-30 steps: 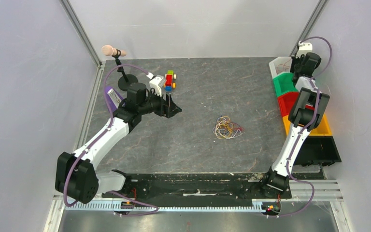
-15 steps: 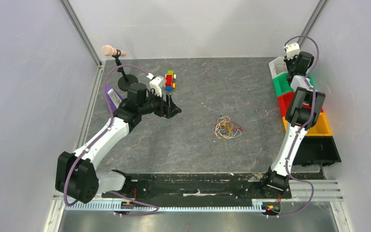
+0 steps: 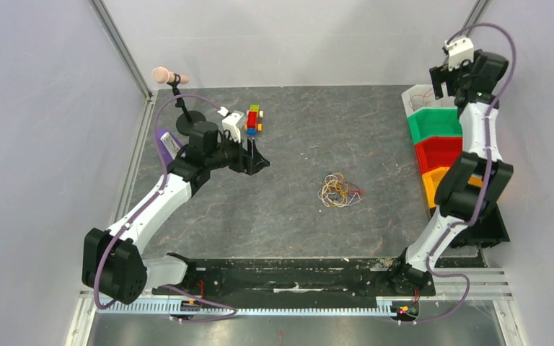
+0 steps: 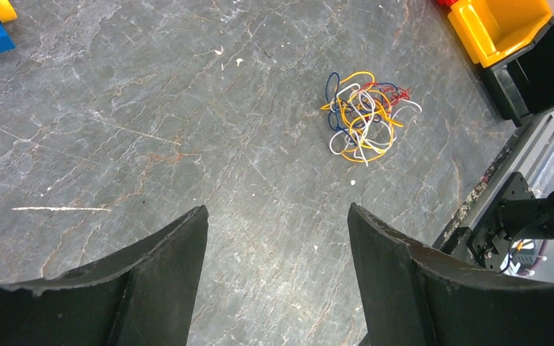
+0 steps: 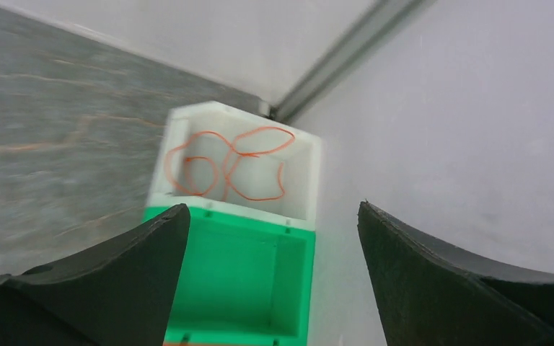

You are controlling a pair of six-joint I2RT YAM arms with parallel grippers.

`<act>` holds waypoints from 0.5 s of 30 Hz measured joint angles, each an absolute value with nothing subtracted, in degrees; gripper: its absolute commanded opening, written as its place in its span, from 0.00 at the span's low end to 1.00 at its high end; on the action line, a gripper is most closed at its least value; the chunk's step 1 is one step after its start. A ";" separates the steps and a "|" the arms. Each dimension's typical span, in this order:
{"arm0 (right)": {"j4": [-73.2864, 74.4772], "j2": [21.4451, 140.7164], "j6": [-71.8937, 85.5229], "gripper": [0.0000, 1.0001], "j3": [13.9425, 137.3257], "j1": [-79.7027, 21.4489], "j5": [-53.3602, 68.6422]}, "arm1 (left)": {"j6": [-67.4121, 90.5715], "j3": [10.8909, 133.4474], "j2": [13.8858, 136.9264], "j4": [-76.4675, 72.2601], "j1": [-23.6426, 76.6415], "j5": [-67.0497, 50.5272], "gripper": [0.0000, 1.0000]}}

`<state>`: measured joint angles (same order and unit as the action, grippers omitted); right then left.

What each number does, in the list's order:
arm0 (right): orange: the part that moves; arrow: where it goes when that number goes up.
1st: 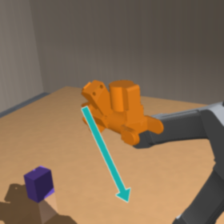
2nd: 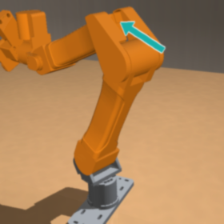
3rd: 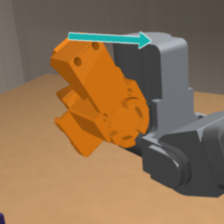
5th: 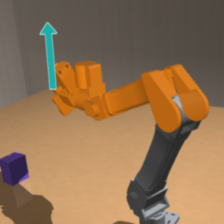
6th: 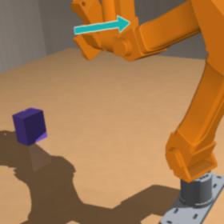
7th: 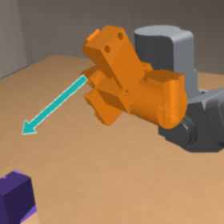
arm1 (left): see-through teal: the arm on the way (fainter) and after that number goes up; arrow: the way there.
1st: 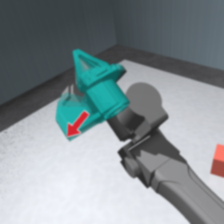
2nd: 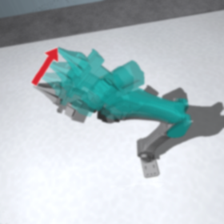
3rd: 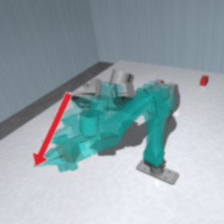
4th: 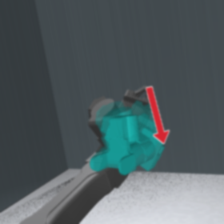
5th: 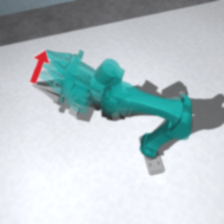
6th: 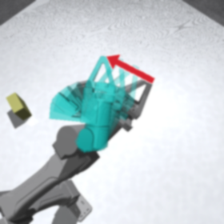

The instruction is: Untangle the cables

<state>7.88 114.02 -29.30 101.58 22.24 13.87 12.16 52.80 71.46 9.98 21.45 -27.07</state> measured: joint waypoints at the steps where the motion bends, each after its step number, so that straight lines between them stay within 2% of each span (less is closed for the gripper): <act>1: 11.64 110.24 -29.78 0.88 101.58 22.06 16.36 | 11.86 53.19 71.48 10.59 21.45 -27.14 0.78; 6: 27.29 95.37 -33.32 0.79 96.20 18.85 28.05 | 11.68 54.57 72.36 11.86 22.28 -28.60 0.78; 9: 33.89 88.07 -35.62 0.74 85.10 12.56 33.36 | 11.81 55.35 75.46 11.42 25.34 -30.17 0.78; 15: 38.94 88.99 -33.98 0.62 63.35 -1.78 37.98 | 14.70 58.59 87.72 9.17 33.23 -33.93 0.69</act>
